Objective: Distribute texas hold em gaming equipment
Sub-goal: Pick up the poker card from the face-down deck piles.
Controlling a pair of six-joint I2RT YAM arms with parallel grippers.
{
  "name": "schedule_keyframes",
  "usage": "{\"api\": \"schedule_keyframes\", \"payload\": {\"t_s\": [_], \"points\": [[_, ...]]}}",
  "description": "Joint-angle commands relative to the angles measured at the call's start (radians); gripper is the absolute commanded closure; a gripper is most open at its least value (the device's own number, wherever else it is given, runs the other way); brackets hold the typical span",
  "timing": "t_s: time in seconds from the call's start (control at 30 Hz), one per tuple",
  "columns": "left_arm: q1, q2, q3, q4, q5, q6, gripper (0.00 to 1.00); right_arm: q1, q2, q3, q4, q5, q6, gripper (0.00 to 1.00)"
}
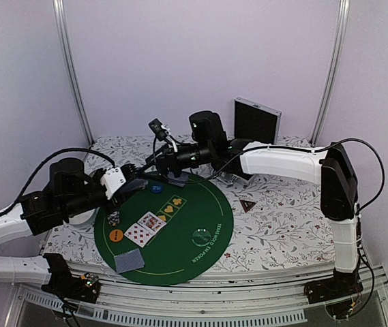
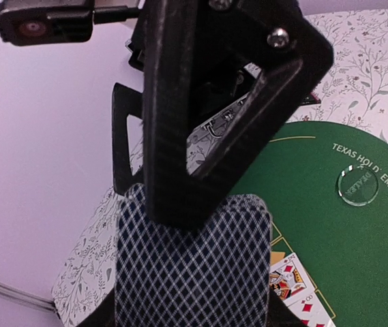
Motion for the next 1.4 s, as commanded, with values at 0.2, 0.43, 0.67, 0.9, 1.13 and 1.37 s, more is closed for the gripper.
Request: {"api": "schedule_keyframes", "payload": {"t_s": [0.2,0.43,0.67,0.9,1.13,1.37], "points": [[0.008,-0.008,0.001,0.017,0.016,0.000,0.55,0.024,0.109,0.144,-0.172,0.063,-0.018,0.04],[0.008,-0.010,0.001,0.017,0.019,-0.002,0.55,-0.001,0.066,0.126,-0.236,0.179,-0.050,0.13],[0.008,-0.007,0.001,0.017,0.019,-0.002,0.55,-0.010,0.005,0.096,-0.280,0.236,-0.097,0.22],[0.008,-0.002,0.001,0.017,0.019,-0.002,0.55,0.002,-0.009,0.106,-0.294,0.144,-0.122,0.35],[0.007,-0.002,0.001,0.015,0.018,-0.002,0.55,0.015,-0.019,0.131,-0.299,0.049,-0.139,0.70],[0.008,-0.002,-0.002,0.015,0.023,-0.003,0.55,0.014,-0.051,0.123,-0.337,0.044,-0.147,0.98]]}}
